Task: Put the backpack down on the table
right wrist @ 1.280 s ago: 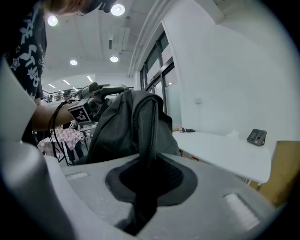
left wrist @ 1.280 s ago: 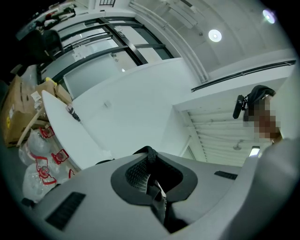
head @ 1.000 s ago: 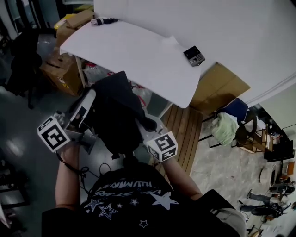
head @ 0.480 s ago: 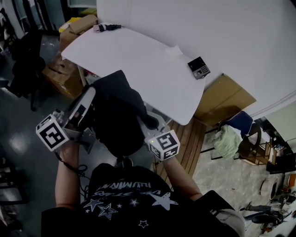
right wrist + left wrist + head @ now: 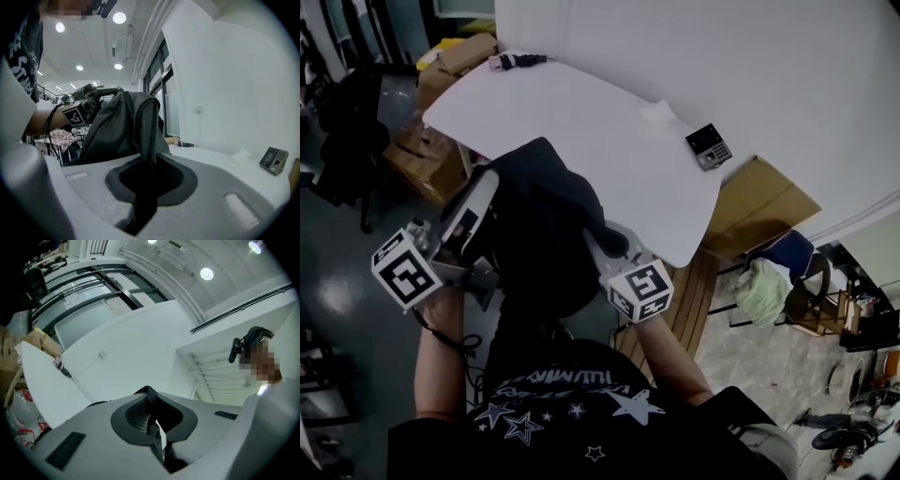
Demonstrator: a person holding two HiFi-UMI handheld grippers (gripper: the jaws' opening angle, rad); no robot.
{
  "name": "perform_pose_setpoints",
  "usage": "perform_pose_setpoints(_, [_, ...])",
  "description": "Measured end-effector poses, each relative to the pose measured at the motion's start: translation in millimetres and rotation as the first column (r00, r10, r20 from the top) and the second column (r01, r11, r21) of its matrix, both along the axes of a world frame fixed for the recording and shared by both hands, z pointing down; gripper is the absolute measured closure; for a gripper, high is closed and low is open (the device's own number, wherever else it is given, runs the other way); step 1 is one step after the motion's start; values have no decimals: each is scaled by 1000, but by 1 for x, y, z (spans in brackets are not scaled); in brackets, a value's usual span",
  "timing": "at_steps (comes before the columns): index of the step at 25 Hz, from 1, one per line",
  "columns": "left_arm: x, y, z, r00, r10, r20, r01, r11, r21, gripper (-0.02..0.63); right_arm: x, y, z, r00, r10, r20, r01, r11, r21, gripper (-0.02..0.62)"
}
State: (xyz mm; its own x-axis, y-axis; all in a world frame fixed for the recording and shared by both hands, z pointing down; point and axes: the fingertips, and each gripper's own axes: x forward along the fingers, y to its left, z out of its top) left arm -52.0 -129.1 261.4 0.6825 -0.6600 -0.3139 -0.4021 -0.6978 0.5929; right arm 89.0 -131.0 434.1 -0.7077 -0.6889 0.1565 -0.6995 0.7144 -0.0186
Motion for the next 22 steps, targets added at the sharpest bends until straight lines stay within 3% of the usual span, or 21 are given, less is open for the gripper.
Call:
perform_pose_setpoints(3, [-10, -23, -8, 999, 36, -37, -36, 999, 21, 594, -10, -21, -8, 1000, 30, 8, -30, 999, 12, 552])
perform_pose_setpoints(12, [-49, -116, -39, 992, 113, -57, -108, 991, 76, 594, -50, -107, -40, 993, 99, 61, -102, 993, 63, 552])
perform_pose_setpoints(22, [-74, -228, -74, 980, 194, -43, -188, 976, 112, 594, -74, -214, -76, 983, 163, 83, -172, 978, 117, 552])
